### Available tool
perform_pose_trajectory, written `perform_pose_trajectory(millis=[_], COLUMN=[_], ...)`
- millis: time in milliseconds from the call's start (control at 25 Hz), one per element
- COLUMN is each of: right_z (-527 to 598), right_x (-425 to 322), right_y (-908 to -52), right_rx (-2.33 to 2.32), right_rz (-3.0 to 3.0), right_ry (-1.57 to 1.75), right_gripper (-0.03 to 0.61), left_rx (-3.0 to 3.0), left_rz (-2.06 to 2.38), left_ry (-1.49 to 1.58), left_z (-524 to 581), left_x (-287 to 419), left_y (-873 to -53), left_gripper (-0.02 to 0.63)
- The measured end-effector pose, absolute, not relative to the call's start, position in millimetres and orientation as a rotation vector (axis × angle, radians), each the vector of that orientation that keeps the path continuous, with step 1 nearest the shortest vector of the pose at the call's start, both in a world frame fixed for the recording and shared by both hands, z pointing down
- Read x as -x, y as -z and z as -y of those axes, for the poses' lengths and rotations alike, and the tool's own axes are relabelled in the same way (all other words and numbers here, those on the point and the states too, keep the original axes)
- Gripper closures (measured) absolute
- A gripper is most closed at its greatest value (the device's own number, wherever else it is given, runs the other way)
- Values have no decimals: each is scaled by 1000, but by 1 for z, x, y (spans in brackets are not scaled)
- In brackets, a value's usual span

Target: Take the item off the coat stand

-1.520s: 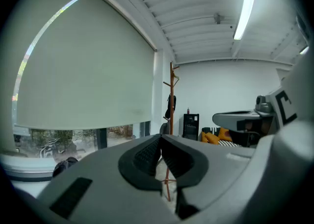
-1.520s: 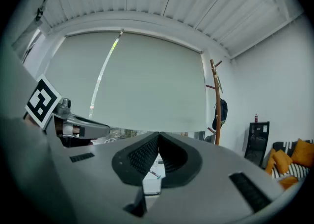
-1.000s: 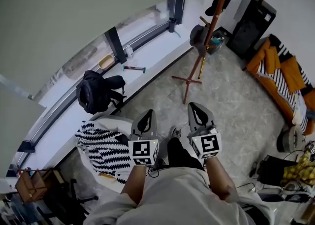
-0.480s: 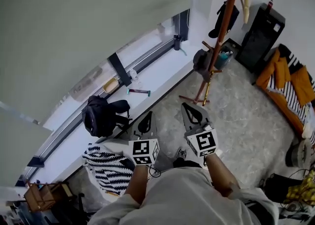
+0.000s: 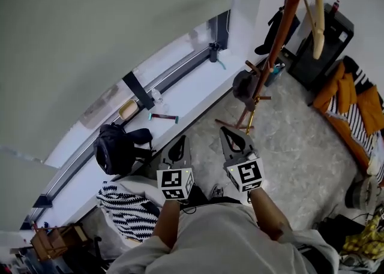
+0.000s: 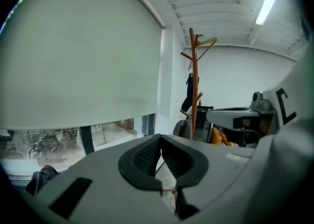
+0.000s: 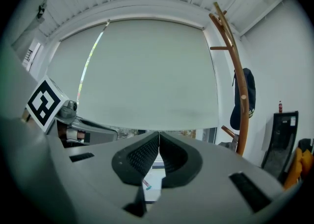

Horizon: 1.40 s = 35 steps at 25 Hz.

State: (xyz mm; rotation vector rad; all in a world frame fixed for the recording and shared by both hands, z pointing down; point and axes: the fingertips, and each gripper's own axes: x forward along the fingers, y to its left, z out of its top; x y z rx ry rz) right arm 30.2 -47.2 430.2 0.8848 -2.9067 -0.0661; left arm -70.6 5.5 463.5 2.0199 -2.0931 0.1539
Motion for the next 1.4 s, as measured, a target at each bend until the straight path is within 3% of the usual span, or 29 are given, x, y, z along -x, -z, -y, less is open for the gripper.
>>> perform_pose_trajectory(millis=[680, 1400], right_z=[204, 275], right_x=[-10, -58], right_y=[-492, -540], right_rx=[-1314, -1732], right_rz=[2605, 2145], right_ry=[-77, -175], right_gripper=[574, 572], left_rx=[-2399, -2649], left_rz=[1629, 1062], left_ry=[-245, -397], left_z=[219, 316], left_x=[81, 30], left_y=[-495, -557], left_gripper=[603, 603])
